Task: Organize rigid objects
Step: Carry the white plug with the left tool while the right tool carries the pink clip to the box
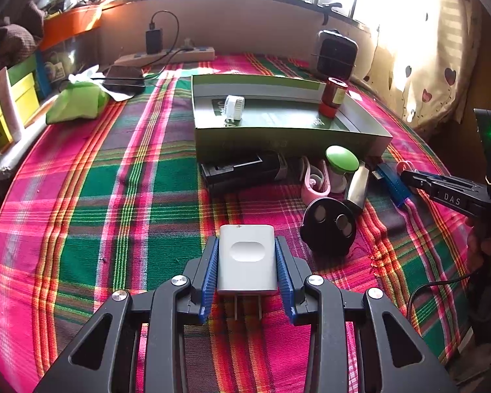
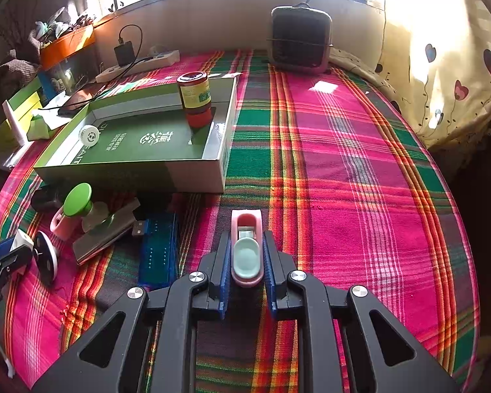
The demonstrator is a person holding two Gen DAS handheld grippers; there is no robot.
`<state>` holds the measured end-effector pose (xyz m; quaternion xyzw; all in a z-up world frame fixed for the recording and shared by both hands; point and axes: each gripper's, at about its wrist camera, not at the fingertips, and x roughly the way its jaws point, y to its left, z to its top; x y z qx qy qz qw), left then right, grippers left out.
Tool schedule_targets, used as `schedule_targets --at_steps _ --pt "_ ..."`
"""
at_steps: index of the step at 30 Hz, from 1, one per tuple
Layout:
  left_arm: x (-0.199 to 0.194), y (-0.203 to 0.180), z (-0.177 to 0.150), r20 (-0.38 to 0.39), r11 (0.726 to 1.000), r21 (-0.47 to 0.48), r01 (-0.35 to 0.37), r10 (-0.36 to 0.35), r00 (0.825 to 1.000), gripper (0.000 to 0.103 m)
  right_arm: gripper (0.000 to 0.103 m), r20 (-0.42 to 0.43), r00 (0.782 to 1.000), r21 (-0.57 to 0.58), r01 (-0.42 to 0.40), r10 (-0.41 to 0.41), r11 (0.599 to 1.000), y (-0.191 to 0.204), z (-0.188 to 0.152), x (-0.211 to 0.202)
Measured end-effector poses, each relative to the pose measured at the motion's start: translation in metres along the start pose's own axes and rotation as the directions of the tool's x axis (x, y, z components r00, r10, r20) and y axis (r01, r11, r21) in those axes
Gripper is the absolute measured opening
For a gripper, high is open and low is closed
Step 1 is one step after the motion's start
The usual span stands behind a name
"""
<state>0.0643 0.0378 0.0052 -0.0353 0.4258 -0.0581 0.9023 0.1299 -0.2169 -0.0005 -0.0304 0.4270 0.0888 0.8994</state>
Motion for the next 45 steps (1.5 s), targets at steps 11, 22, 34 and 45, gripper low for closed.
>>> schedule_targets --at_steps 11,22,34,45 --pt "-0.005 -0.003 0.006 0.018 1.0 0.001 0.015 -0.015 1.0 0.032 0.019 0.011 1.0 -0.002 -0.028 0.028 1.0 0.004 0.0 -0.006" --pt "-0.015 -0.006 0.021 0.053 1.0 0.011 0.025 -0.026 0.998 0.032 0.019 0.044 0.998 -0.012 -0.046 0.047 0.999 0.007 0.008 -0.019" --pt "-0.016 -0.007 0.05 0.085 0.999 0.035 0.037 -0.04 0.996 0.032 0.019 0.094 0.993 -0.042 -0.068 0.072 0.997 0.014 0.03 -0.034" --pt "-0.003 -0.004 0.08 0.098 0.998 0.033 0.06 -0.063 0.993 0.032 0.019 0.098 0.988 -0.065 -0.116 0.122 0.991 0.027 0.057 -0.03"
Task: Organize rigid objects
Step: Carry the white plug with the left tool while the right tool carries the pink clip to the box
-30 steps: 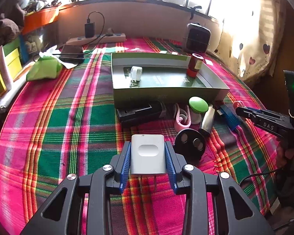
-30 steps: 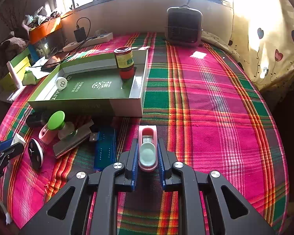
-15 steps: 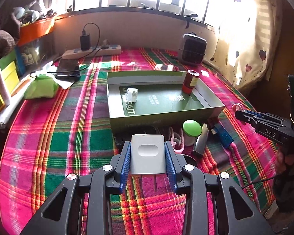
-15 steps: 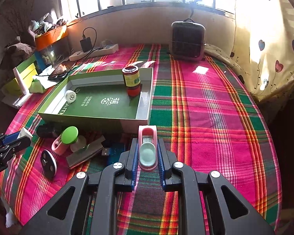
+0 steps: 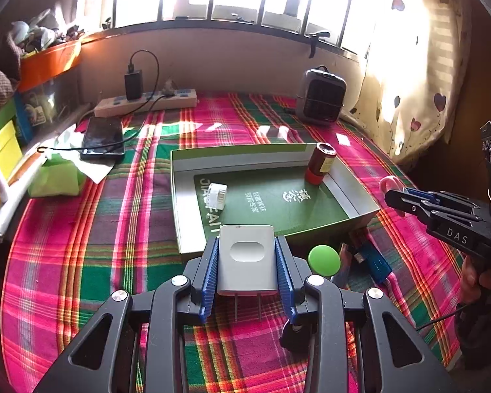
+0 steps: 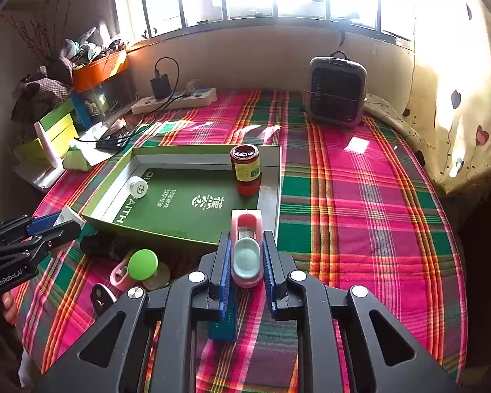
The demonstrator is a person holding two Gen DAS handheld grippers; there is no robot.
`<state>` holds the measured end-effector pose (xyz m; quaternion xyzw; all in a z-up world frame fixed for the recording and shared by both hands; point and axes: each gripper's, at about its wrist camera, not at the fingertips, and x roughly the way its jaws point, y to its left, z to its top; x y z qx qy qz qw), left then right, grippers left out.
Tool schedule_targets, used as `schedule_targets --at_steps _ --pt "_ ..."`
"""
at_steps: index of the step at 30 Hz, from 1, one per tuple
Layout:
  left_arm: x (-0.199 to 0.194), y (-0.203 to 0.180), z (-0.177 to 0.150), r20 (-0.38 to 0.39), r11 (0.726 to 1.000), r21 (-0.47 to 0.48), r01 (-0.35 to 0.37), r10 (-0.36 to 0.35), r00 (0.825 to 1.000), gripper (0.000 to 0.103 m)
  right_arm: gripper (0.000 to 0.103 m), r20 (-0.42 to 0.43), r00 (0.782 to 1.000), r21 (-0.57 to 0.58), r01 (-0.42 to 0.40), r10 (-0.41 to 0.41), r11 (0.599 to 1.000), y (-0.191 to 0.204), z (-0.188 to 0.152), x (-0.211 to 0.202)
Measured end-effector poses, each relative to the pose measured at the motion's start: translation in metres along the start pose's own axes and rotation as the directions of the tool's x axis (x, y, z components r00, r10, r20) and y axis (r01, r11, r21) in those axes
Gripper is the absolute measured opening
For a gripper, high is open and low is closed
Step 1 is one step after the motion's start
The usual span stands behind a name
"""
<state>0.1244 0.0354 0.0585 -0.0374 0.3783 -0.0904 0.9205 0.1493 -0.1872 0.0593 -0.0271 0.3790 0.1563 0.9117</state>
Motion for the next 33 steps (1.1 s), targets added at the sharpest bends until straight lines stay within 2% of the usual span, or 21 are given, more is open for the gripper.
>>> schedule_targets --at_steps 12,23,33 --pt "0.025 0.01 0.028 -0.009 1.0 -0.012 0.016 -0.016 1.0 0.032 0.019 -0.046 0.996 -0.007 -0.073 0.073 0.997 0.02 0.031 0.036" --pt "0.053 0.018 0.034 -0.05 0.999 -0.034 0.023 -0.025 0.998 0.032 0.019 -0.101 0.987 -0.025 -0.126 0.123 0.992 0.036 0.05 0.076" --pt "0.073 0.02 0.036 -0.081 0.999 -0.037 0.026 -0.029 0.996 0.032 0.019 -0.156 0.981 -0.035 -0.122 0.115 0.992 0.044 0.059 0.111"
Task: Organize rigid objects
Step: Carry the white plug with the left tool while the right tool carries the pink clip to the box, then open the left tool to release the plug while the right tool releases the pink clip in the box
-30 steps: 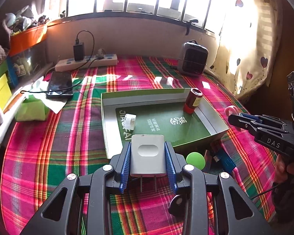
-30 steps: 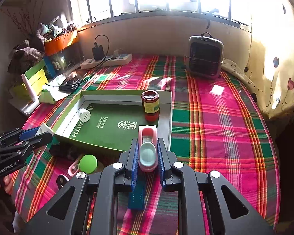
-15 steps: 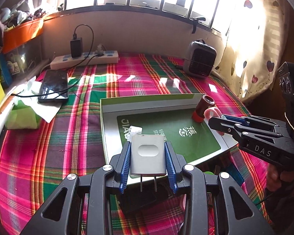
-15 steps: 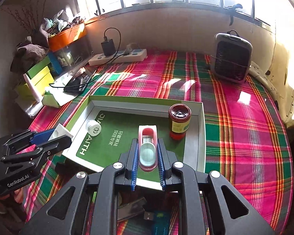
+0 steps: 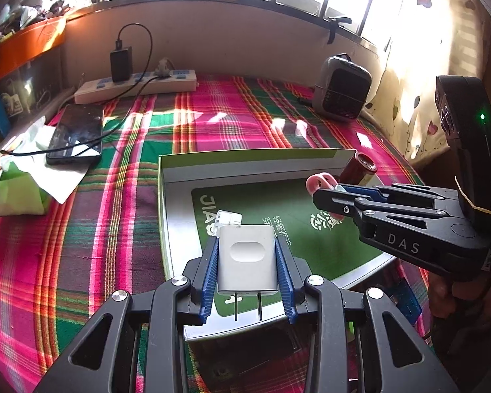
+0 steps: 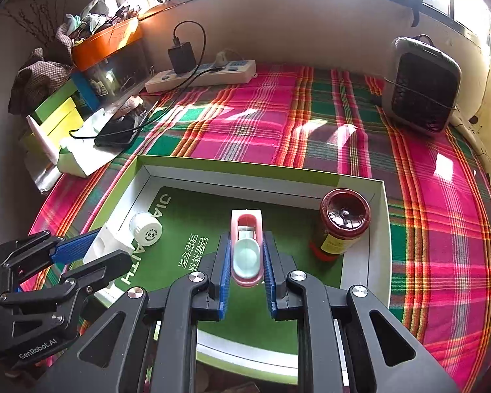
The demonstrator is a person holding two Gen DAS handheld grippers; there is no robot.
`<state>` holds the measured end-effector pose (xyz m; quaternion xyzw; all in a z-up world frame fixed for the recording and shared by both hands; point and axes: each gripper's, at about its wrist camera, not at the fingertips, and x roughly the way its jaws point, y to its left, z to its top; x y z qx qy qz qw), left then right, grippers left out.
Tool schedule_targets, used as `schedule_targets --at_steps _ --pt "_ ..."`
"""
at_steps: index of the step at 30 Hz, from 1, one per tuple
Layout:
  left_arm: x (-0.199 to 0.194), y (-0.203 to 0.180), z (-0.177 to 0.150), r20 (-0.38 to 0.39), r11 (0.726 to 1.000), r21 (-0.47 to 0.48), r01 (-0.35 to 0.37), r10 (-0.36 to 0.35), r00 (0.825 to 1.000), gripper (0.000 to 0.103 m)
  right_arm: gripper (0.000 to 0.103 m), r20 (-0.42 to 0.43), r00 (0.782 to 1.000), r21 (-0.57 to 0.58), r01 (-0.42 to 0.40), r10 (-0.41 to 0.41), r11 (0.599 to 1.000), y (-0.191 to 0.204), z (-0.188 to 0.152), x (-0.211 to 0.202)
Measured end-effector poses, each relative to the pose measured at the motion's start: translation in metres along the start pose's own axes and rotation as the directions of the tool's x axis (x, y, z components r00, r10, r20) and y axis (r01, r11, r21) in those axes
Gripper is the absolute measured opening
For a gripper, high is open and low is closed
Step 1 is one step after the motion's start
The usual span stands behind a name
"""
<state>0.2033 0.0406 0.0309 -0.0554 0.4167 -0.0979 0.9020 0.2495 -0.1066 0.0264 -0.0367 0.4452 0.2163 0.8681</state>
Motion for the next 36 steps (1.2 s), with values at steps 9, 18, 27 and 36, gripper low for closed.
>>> schedule_targets --at_steps 9,18,27,36 --pt "0.013 0.002 0.001 -0.023 1.0 0.002 0.0 0.0 1.0 0.032 0.019 -0.028 1.0 -0.007 0.002 -0.002 1.0 0.002 0.004 0.02" --pt "0.02 0.001 0.001 -0.025 1.0 0.019 -0.007 0.007 1.0 0.032 0.019 -0.036 0.999 -0.028 0.004 -0.005 1.0 0.007 0.007 0.029" --pt "0.021 0.0 0.001 -0.026 1.0 0.022 -0.013 0.014 1.0 0.032 0.019 -0.036 0.999 -0.029 0.005 -0.006 1.0 0.008 0.009 0.034" --pt "0.022 0.0 0.002 -0.027 1.0 0.022 -0.013 0.014 1.0 0.032 0.019 -0.028 1.0 -0.026 0.0 -0.001 1.0 0.008 0.008 0.033"
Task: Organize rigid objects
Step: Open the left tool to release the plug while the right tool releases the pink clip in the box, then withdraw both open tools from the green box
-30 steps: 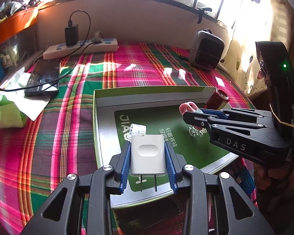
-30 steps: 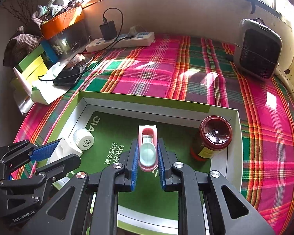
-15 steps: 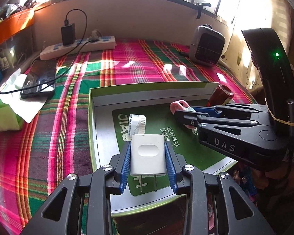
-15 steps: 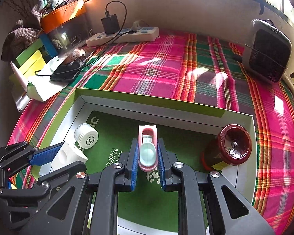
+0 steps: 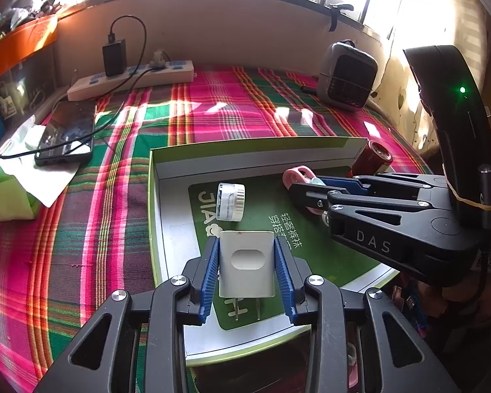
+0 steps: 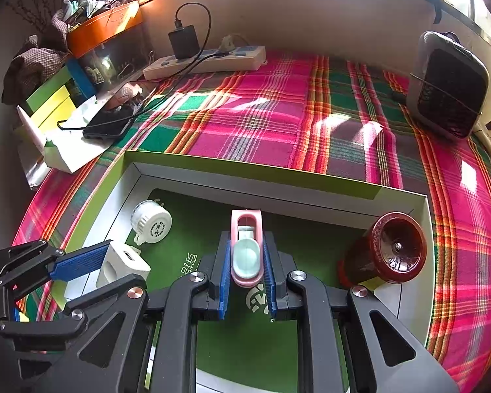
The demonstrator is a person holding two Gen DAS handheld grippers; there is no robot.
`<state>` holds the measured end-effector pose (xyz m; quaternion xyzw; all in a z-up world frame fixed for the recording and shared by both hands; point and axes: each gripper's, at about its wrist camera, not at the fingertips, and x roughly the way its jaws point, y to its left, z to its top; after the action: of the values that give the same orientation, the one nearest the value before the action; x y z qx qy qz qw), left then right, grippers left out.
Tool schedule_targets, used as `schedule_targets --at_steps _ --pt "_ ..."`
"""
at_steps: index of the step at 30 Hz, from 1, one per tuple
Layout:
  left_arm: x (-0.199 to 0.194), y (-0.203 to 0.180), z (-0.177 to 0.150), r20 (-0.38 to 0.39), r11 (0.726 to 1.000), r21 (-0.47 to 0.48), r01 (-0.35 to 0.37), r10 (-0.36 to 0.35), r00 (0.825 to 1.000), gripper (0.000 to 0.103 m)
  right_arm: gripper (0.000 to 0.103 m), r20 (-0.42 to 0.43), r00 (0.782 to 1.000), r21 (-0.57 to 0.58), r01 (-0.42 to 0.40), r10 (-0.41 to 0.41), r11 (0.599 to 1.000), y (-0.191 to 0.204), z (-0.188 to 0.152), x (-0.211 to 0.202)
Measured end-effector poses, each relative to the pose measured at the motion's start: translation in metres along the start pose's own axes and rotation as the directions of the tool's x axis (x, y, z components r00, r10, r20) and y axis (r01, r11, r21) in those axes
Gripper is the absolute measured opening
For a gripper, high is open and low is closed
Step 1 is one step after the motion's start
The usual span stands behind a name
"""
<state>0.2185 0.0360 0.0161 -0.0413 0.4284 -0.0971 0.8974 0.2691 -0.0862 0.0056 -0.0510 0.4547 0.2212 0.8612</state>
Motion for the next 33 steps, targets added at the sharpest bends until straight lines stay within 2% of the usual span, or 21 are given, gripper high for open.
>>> schedule_targets --at_steps 16,19,22,33 --pt "0.001 -0.001 -0.001 0.0 1.0 0.001 -0.002 0.002 1.0 0.033 0.022 0.009 1.0 0.025 -0.016 0.015 1.0 -0.003 0.0 -0.001" --pt "0.001 0.0 -0.001 -0.001 1.0 0.0 -0.001 0.001 1.0 0.033 0.025 0.009 1.0 0.026 -0.02 0.02 0.999 -0.002 0.0 -0.002" --pt "0.001 0.0 -0.001 -0.001 1.0 -0.002 0.0 0.0 1.0 0.033 0.035 0.013 1.0 0.028 -0.022 0.022 0.999 -0.002 0.0 -0.003" --pt "-0.009 0.002 -0.004 0.009 1.0 -0.005 -0.022 0.022 1.0 0.04 0.037 0.038 0.999 0.034 -0.017 0.015 0.999 0.0 -0.004 -0.016"
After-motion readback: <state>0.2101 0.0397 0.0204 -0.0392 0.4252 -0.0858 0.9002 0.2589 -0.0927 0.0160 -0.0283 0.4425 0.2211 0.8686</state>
